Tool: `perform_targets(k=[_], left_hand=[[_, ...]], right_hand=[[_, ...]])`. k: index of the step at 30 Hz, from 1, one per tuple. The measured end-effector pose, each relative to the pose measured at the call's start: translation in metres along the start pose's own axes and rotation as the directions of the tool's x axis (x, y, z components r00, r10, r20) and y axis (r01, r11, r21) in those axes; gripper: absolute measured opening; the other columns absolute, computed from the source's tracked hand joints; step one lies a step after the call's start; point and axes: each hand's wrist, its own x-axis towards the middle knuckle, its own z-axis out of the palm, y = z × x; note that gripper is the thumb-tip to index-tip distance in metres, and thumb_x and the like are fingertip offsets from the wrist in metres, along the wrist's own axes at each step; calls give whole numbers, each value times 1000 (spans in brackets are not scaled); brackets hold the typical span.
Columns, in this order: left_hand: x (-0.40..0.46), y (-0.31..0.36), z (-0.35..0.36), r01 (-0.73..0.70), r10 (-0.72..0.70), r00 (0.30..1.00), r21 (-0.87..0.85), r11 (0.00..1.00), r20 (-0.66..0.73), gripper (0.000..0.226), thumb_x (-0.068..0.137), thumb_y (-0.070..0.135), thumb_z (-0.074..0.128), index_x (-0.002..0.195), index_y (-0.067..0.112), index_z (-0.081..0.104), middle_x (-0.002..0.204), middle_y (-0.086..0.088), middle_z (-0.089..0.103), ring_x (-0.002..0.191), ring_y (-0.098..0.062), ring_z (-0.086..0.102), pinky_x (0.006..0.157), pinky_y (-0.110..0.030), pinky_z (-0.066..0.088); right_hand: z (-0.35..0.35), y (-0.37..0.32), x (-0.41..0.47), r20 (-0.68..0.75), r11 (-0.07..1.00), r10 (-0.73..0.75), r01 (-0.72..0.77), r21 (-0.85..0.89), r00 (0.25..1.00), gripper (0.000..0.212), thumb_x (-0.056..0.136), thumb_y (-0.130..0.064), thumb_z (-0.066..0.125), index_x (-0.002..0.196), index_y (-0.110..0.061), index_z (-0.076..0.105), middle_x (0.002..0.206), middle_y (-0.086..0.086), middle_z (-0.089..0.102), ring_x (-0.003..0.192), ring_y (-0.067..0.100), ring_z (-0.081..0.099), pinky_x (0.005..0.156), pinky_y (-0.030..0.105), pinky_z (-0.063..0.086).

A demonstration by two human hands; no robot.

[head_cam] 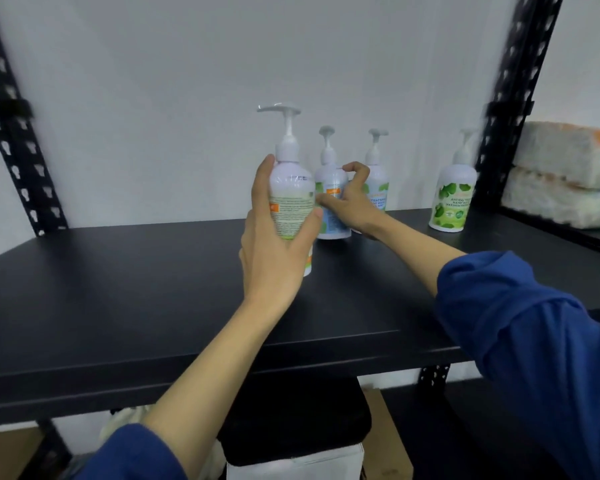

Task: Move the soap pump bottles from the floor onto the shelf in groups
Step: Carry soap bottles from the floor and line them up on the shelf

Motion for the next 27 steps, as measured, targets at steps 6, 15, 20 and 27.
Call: perform_targets(k=[6, 15, 20, 27], left_hand=[[-1, -1, 0, -8, 8, 1000, -16, 1000, -8, 72, 85, 41, 65, 135, 58, 15, 122, 10, 56, 104, -15, 59, 91, -42, 50], [-1, -1, -2, -4, 4, 1000, -29, 1000, -11, 73, 83, 44, 64, 135, 58, 16, 118, 10, 56, 102, -16, 59, 91, -44, 50], [0, -2, 0, -4, 3, 1000, -22, 1000, -12, 73, 85, 40, 65, 137, 55, 17, 118, 12, 56, 102, -14, 58, 89, -35, 47], [-1, -3, 0, -12, 12, 1000, -10, 1000, -8, 73, 83, 39, 65, 135, 58, 16, 121, 11, 57, 103, -16, 59, 91, -41, 49]], right_hand=[[1, 4, -2, 2, 1000, 23, -23, 5, 1000, 59, 84, -18, 67, 112, -22, 15, 116, 16, 53, 94, 23, 61, 81, 29, 53], [-10, 11, -9, 96, 991, 131, -133, 16, 987, 65, 85, -22, 68, 126, -18, 17, 117, 12, 58, 100, 20, 62, 88, 33, 52], [-6, 2, -19, -68, 987, -44, 33, -158, 997, 72, 80, -27, 74, 131, -10, 26, 116, 5, 47, 96, 19, 55, 83, 28, 46], [10, 1, -11, -110, 938, -123, 79, -339, 986, 83, 68, -27, 83, 127, -10, 28, 118, 15, 45, 100, 29, 52, 85, 42, 49]])
